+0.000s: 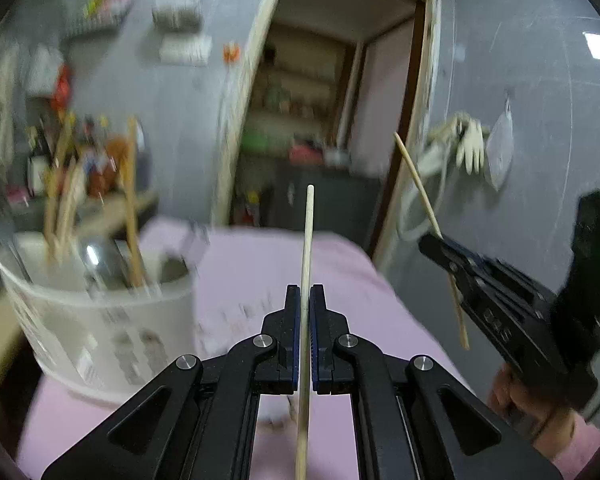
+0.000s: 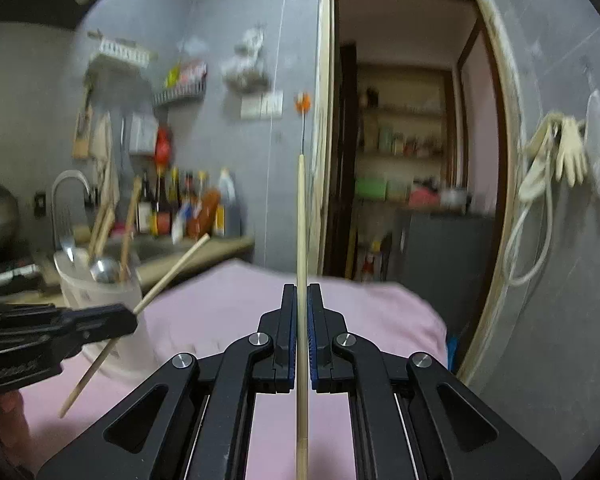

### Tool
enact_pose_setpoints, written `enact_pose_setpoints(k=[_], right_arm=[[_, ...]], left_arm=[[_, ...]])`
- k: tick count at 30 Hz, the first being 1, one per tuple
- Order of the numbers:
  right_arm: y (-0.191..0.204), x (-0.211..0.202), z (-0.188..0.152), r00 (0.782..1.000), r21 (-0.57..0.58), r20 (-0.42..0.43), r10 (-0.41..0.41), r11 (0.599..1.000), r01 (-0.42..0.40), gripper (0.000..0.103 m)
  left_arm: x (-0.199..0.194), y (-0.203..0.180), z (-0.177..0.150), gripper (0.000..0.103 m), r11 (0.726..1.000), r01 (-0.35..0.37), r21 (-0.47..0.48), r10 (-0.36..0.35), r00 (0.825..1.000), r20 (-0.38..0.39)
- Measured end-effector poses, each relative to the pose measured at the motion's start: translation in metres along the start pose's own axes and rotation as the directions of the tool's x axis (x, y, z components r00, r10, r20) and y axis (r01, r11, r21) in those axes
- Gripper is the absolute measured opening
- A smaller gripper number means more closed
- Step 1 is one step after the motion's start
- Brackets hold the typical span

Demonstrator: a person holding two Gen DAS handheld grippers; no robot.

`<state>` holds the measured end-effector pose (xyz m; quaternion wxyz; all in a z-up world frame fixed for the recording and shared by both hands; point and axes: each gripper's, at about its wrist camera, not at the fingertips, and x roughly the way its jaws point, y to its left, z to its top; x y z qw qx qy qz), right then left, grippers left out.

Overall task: Organize utensils
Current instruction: 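Lift both chopsticks and carry them over the white holder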

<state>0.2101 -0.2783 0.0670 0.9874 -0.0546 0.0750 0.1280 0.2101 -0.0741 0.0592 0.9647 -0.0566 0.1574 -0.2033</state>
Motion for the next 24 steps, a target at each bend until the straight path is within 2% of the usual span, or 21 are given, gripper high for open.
enact_pose_setpoints(k=[2, 5, 11, 19, 22, 24], right_arm=[[0.008, -0.009, 0.011, 0.997, 0.002, 0.072, -0.004, 1.0, 0.004, 0.003], [0.025, -0.013, 0.029, 0.988, -0.004, 0.155, 0.002, 1.0, -0.001, 0.003], [0.048, -0.016, 0.057, 0.956, -0.006, 0.289, 0.041, 0.999, -0.041, 0.003], [0.082, 0.003, 0.083, 0.914, 0.046, 0.39, 0.107, 0.99, -0.136, 0.003], [0.093, 0.017, 0.084, 0.906, 0.08, 0.4, 0.137, 0.98, -0.184, 0.003], [0.101, 0.028, 0.083, 0.902, 0.108, 0.4, 0.161, 0.969, -0.221, 0.003]], left_arm=[[-0.013, -0.001, 0.011, 0.003, 1.0, -0.011, 0.006, 0.011, 0.996, 0.088], [-0.026, 0.002, 0.022, 0.003, 1.0, -0.011, 0.005, 0.01, 0.983, 0.181], [-0.056, 0.028, 0.049, 0.003, 0.999, -0.036, -0.014, 0.039, 0.94, 0.339], [-0.076, 0.085, 0.081, 0.003, 0.989, -0.129, -0.078, 0.15, 0.892, 0.427], [-0.079, 0.113, 0.081, 0.003, 0.982, -0.138, -0.126, 0.181, 0.877, 0.446], [-0.078, 0.133, 0.08, 0.003, 0.982, -0.118, -0.146, 0.172, 0.876, 0.45]])
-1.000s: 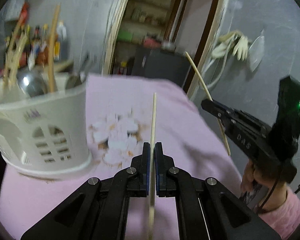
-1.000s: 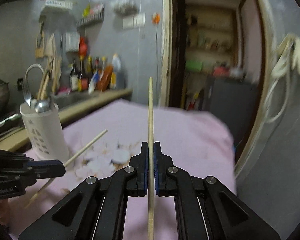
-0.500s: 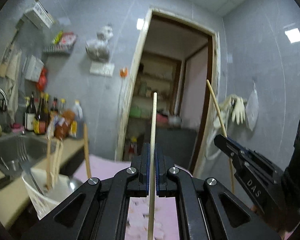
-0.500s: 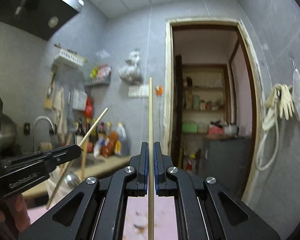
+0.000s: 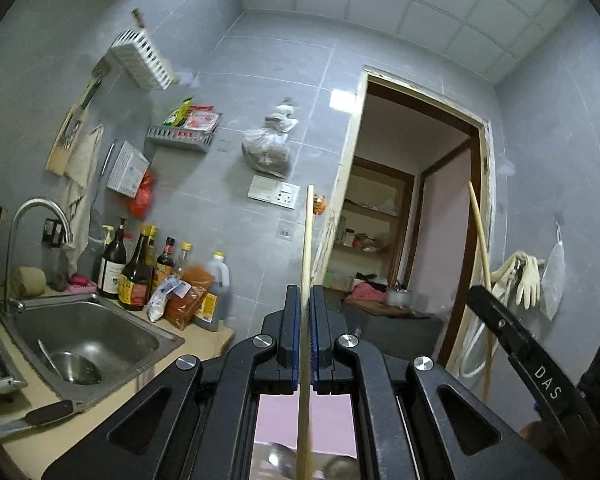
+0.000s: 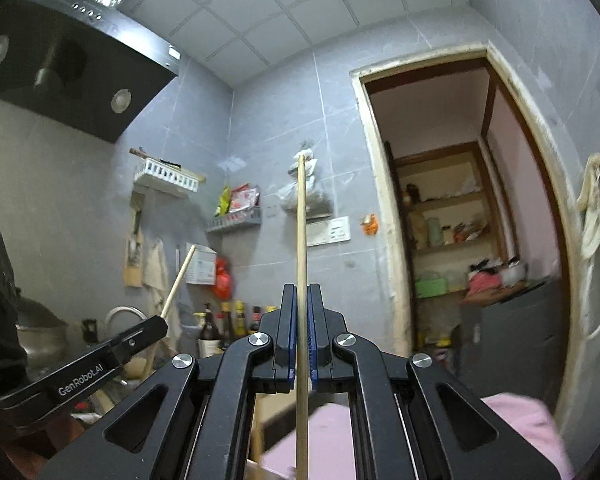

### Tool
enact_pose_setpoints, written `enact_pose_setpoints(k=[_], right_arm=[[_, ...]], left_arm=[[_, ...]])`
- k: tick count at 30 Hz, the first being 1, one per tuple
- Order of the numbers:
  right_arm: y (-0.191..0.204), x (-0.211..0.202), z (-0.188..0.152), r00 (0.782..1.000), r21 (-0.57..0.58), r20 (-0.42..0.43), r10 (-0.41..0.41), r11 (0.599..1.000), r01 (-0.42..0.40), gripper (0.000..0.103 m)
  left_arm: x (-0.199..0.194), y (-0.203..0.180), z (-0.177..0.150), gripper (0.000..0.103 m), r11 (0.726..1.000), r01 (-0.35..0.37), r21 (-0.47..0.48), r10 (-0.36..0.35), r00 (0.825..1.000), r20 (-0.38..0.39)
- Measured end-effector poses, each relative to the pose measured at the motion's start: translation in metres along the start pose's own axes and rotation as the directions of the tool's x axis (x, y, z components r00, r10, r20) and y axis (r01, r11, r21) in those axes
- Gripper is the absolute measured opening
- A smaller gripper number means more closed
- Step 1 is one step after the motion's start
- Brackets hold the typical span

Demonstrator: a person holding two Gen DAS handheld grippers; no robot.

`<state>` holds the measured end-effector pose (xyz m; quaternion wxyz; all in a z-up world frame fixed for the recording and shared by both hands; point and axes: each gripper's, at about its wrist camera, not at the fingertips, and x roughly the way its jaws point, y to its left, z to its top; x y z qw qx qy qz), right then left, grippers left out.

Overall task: Organize utensils
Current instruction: 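Lift both chopsticks and carry them over the white holder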

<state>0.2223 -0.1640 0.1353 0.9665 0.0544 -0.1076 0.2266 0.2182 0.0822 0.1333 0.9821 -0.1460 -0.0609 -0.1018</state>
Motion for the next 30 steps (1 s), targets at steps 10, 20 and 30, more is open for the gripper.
enact_pose_setpoints(k=[10, 20, 30], right_arm=[[0.008, 0.04, -0.038, 0.993, 0.144, -0.067, 0.096, 0.986, -0.086, 0.003], [0.002, 0.045, -0.058, 0.992, 0.171, -0.066, 0.109, 0.98, -0.096, 0.003], [-0.003, 0.05, -0.074, 0.994, 0.197, -0.08, 0.078, 0.978, -0.061, 0.003]], left_arm=[[0.016, 0.086, -0.012, 0.003, 0.971, 0.058, -0.231, -0.067, 0.997, -0.032], [0.017, 0.1, -0.024, 0.003, 0.964, -0.036, -0.263, 0.033, 0.999, -0.017], [0.012, 0.084, -0.038, 0.003, 0.974, -0.051, -0.219, 0.053, 0.999, -0.001]])
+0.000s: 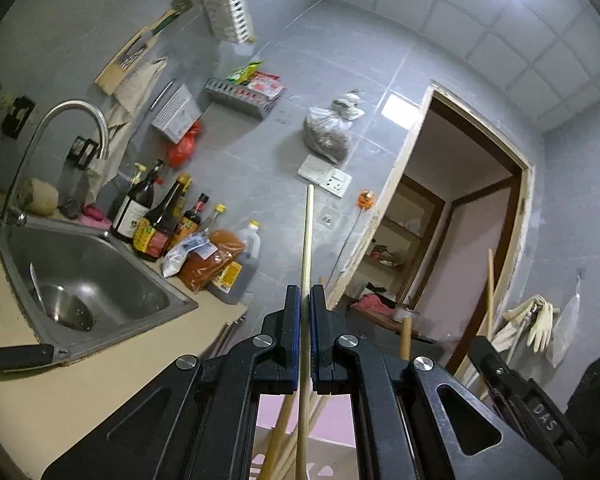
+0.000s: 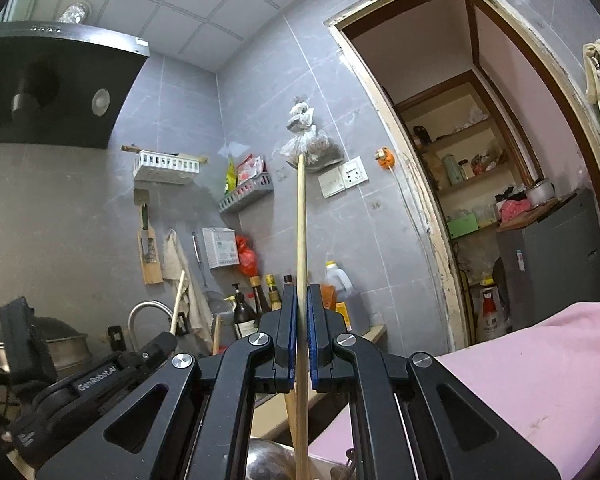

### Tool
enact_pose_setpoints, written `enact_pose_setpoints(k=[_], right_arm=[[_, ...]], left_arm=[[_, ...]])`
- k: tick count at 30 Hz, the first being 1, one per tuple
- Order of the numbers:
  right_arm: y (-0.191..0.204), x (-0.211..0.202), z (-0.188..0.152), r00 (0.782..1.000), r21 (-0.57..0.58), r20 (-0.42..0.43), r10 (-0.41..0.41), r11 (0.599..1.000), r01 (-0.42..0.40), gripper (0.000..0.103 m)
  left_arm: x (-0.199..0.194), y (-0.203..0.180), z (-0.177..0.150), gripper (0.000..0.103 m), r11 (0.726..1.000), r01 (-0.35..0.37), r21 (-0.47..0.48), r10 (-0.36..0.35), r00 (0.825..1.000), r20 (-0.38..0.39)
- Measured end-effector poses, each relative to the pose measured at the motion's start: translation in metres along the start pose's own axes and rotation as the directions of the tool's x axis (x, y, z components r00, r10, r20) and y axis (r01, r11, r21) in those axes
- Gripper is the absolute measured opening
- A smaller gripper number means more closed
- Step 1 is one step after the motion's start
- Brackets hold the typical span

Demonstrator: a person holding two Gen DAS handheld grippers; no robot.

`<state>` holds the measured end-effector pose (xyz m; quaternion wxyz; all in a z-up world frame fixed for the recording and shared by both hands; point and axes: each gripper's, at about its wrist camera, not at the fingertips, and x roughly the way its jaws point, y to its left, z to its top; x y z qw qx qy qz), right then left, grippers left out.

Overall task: Organize utensils
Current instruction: 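Lift both chopsticks and carry them over the white holder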

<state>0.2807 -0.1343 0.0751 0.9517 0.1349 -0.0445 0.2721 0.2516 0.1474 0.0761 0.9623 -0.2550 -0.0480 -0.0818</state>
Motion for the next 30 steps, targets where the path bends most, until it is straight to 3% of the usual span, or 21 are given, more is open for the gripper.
enact_pose_setpoints(k=[14, 30], right_arm=[[0.008, 0.002, -0.02, 0.999, -0.06, -0.035, -0.023, 0.998, 0.021, 0.003], [0.01, 0.0, -0.036, 0.997, -0.116, -0.05, -0.052, 0.992, 0.046, 0.003]], left_arm=[[0.0, 0.012, -0.002, 0.003, 0.999, 0.003, -0.052, -0.002, 1.0, 0.003], [-0.002, -0.019, -0.042, 0.003, 0.983, -0.071, 0.168, 0.072, 0.997, 0.003]])
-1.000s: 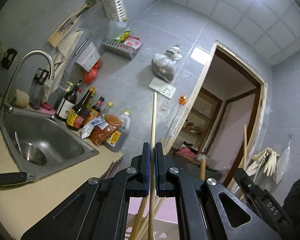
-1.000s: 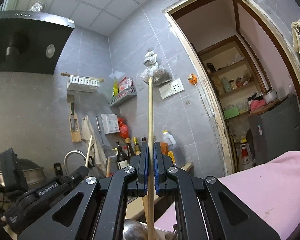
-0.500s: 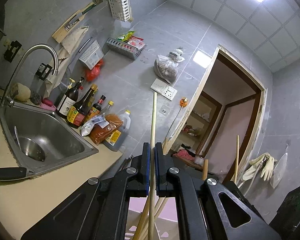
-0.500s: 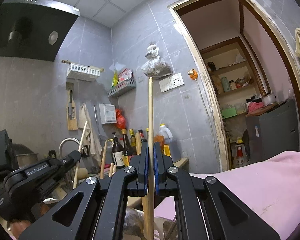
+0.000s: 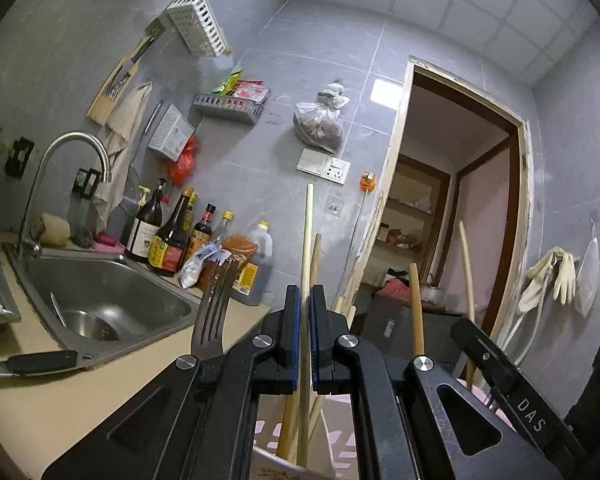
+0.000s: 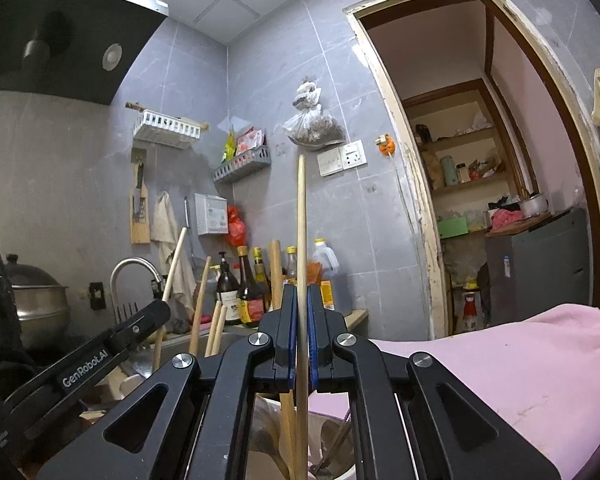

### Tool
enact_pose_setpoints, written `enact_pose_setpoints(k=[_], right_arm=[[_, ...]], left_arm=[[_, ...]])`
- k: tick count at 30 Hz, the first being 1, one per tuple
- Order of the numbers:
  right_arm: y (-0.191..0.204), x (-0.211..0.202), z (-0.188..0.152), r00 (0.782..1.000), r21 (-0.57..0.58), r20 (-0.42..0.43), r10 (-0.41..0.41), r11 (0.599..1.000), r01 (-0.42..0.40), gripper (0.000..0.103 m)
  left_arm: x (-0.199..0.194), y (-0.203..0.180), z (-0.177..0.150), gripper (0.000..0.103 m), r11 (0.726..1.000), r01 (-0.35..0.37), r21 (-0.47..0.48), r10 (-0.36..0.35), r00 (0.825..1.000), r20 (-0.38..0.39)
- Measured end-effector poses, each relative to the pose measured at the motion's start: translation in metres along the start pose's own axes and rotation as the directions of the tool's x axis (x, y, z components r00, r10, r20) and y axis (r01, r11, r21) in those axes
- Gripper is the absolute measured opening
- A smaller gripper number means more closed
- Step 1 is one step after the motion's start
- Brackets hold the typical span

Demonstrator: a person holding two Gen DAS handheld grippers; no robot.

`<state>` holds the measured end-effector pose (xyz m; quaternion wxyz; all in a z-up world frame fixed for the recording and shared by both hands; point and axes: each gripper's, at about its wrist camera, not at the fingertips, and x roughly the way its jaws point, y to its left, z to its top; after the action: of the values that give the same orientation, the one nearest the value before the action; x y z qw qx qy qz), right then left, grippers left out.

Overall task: Organize utensils
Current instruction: 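Lift both chopsticks and carry them over the white holder, then open both grippers to drop the chopsticks into the holder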

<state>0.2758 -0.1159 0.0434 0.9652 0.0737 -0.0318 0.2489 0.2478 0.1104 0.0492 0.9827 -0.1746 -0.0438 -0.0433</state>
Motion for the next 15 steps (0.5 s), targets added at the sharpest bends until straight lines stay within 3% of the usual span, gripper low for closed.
enact_pose_setpoints(k=[15], right_arm=[[0.004, -0.004, -0.001, 1.0, -0.025, -0.009, -0.007, 1.0, 0.007, 0.004]], left_arm=[[0.008, 0.002, -0.012, 0.003, 1.0, -0.002, -0.004, 0.002, 0.997, -0.08]])
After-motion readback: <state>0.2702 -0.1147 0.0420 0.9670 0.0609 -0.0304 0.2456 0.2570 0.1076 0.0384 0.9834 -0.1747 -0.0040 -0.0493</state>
